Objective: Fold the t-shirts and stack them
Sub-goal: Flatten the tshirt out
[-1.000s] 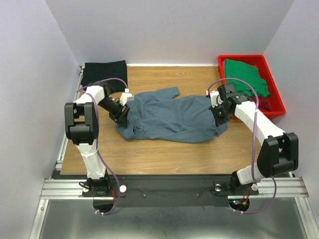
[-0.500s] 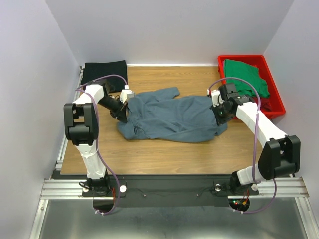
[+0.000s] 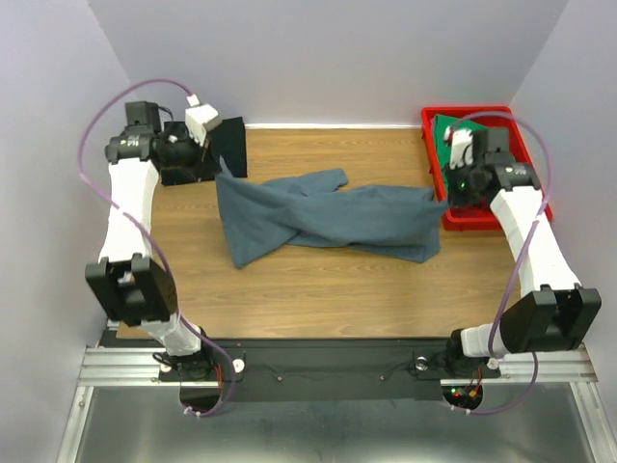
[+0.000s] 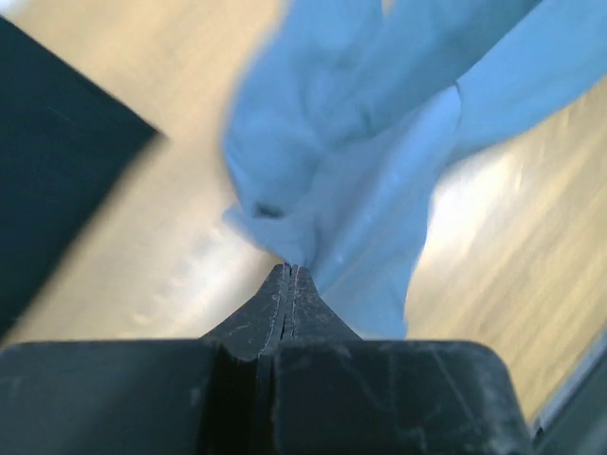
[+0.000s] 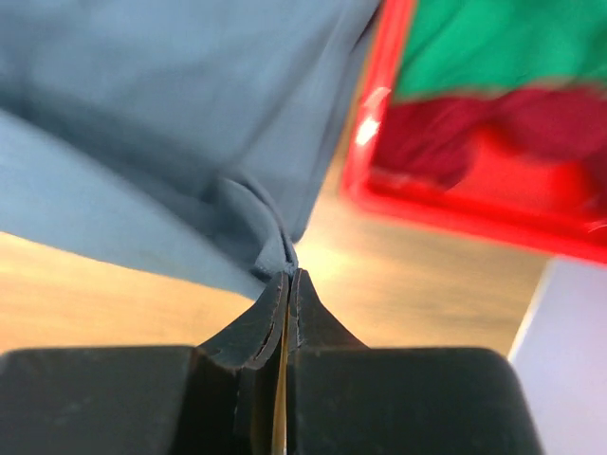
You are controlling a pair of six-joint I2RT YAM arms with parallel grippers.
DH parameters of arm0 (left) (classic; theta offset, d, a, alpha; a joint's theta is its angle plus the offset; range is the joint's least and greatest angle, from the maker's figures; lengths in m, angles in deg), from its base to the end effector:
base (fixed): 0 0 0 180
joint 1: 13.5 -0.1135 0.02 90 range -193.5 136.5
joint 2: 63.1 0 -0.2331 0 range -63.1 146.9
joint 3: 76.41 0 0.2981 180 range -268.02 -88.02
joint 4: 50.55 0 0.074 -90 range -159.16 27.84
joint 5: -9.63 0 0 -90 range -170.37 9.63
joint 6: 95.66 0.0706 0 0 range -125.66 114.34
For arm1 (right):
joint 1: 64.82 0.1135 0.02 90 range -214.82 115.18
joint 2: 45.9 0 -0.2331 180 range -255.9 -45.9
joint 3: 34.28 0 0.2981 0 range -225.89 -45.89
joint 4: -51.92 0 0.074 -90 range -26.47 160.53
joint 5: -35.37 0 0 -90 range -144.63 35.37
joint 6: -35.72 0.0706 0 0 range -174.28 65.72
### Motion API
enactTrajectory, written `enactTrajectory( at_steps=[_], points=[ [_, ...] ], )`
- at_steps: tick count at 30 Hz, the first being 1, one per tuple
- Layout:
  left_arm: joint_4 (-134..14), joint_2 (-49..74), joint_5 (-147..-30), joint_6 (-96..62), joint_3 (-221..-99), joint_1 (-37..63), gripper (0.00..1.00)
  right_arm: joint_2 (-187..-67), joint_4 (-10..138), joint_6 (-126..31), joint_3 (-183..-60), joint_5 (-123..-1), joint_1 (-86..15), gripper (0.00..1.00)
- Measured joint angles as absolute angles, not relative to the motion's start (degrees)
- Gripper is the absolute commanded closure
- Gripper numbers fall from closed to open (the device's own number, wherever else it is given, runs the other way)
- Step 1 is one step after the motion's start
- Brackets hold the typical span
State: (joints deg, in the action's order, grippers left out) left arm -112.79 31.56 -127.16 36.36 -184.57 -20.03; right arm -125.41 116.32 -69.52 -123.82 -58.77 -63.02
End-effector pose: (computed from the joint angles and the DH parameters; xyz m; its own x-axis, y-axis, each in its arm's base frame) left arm 0.4127 -0.0046 0.3235 -0.2873 0.4284 -0.8567 0.7969 0.6032 0.0344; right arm 0.3549 0.0163 0.2772 -0.7645 -0.2863 -0.5775 -0.2843 0.9539 -0.0965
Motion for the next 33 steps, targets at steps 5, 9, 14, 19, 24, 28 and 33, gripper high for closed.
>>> enactTrajectory(
  at_steps=[5,9,14,19,24,28,33],
  points=[
    [-104.1,21.4,-128.0,25.4,-187.2,-20.0,1.0,-125.8,116.5,-69.2,-136.9,-58.8,-64.4,0.99],
    [-98.4,17.2,-127.4,18.0,-191.6,-20.9,1.0,-128.1,116.6,-68.8,-150.8,-58.4,-64.4,0.99],
    [-91.6,11.9,-124.2,10.5,-198.1,-23.5,1.0,-128.1,116.6,-68.4,-165.9,-57.3,-64.4,0.99],
    [-86.3,1.7,-119.4,5.2,-198.3,-24.1,1.0,-125.5,116.8,-68.2,-175.3,-56.6,-64.4,0.99],
    [-81.3,-8.7,-112.8,1.7,-199.2,-24.1,1.0,-119.7,116.3,-67.5,-180.5,-56.7,-64.4,0.99],
    [-78.4,-13.6,-106.7,0.5,-207.5,-24.1,1.0,-114.1,113.9,-66.9,-184.1,-56.7,-64.4,0.99],
    [-74.4,-15.7,-102.1,0.4,-212.9,-24.1,1.0,-108.6,108.4,-66.7,-186.9,-56.8,-64.4,0.99]
  ],
)
